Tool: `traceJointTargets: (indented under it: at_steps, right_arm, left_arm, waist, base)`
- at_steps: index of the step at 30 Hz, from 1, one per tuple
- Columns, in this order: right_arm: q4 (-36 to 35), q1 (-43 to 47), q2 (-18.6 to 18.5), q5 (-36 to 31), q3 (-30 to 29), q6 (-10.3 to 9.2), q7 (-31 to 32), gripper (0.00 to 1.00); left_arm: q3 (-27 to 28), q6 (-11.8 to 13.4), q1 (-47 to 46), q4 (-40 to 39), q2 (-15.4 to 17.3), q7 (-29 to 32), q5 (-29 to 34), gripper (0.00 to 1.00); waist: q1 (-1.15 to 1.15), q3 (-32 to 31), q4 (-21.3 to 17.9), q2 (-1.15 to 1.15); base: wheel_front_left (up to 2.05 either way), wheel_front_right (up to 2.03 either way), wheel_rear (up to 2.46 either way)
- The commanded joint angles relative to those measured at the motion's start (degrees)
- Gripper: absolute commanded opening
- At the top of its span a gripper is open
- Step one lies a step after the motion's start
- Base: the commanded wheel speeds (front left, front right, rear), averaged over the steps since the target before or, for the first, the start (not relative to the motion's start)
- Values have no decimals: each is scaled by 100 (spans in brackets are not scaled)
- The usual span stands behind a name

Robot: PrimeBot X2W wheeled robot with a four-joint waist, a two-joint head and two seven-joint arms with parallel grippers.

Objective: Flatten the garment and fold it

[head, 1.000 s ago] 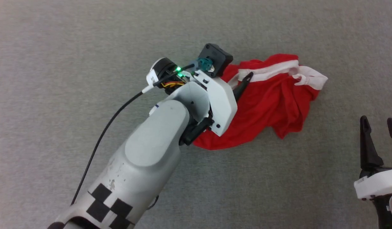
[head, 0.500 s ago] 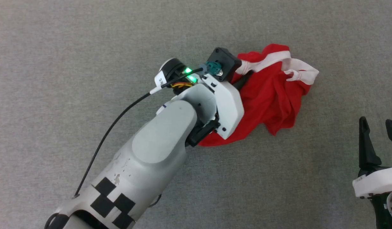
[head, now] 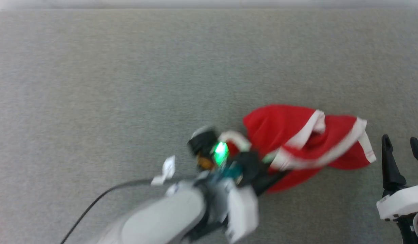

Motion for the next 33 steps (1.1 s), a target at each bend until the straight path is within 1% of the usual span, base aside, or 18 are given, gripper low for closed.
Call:
traceJointTargets:
  at_steps: [1,3,5,6,7,8,9,14,17,21,23,25,27,33]
  right_arm:
    - [-48,49,17,-41,-12,-5,38,100]
    - [-99,95,17,-68,-12,-5,109,100]
    - [-138,137,17,-88,-11,-5,178,100]
    - [-154,156,17,-96,-10,-5,214,100]
    - [-170,173,17,-110,-7,-5,249,100]
    - [-185,183,17,-117,-8,-5,276,100]
    - [-197,191,17,-116,-6,-5,300,100]
    - [-194,240,17,-118,10,-5,397,100]
    - [-189,274,17,-109,24,-5,434,100]
    - [-180,306,17,-92,58,-5,459,100]
    - [-169,305,17,-88,72,-5,458,100]
    - [-146,297,17,-82,105,-5,454,100]
    - [-126,288,17,-75,142,-5,448,100]
    - [-99,278,17,-62,205,-5,439,100]
  left_arm:
    - [-77,79,322,-149,213,-2,49,0]
    - [-164,227,752,-365,545,-59,81,0]
    - [-297,308,1108,-437,837,-67,126,0]
    - [-330,360,1279,-447,938,-94,105,7]
    - [-353,417,1428,-441,1013,-116,80,30]
    - [-358,478,1554,-440,1054,-159,51,87]
    - [-333,547,1671,-449,1059,-235,-4,100]
    - [-52,817,2091,-659,1015,-540,-463,100]
    - [233,987,2227,-933,1144,-597,-764,100]
    - [581,1274,2138,-1270,1379,-630,-757,100]
    - [623,1313,2086,-1312,1422,-619,-711,100]
    - [582,1305,1946,-1314,1491,-496,-569,100]
    - [483,1242,1789,-1275,1456,-367,-453,100]
    - [-41,907,1392,-914,1181,83,-116,100]
  waist:
    - [1,-169,254,0]
    - [1,-161,342,0]
    - [1,-149,434,0]
    - [1,-146,481,0]
    - [1,-148,524,0]
    - [1,-154,561,0]
    - [1,-166,595,0]
    - [1,-310,719,0]
    - [1,-391,755,0]
    - [1,-452,773,0]
    - [1,-460,766,0]
    - [1,-468,745,0]
    - [1,-465,708,0]
    - [1,-425,539,0]
  base:
    - [0,0,0]
    - [0,0,0]
    - [0,0,0]
    - [0,0,0]
    - [0,0,0]
    - [0,0,0]
    - [0,0,0]
    - [0,0,0]
    - [0,0,0]
    - [0,0,0]
    - [0,0,0]
    - [0,0,0]
    - [0,0,0]
    - [0,0,0]
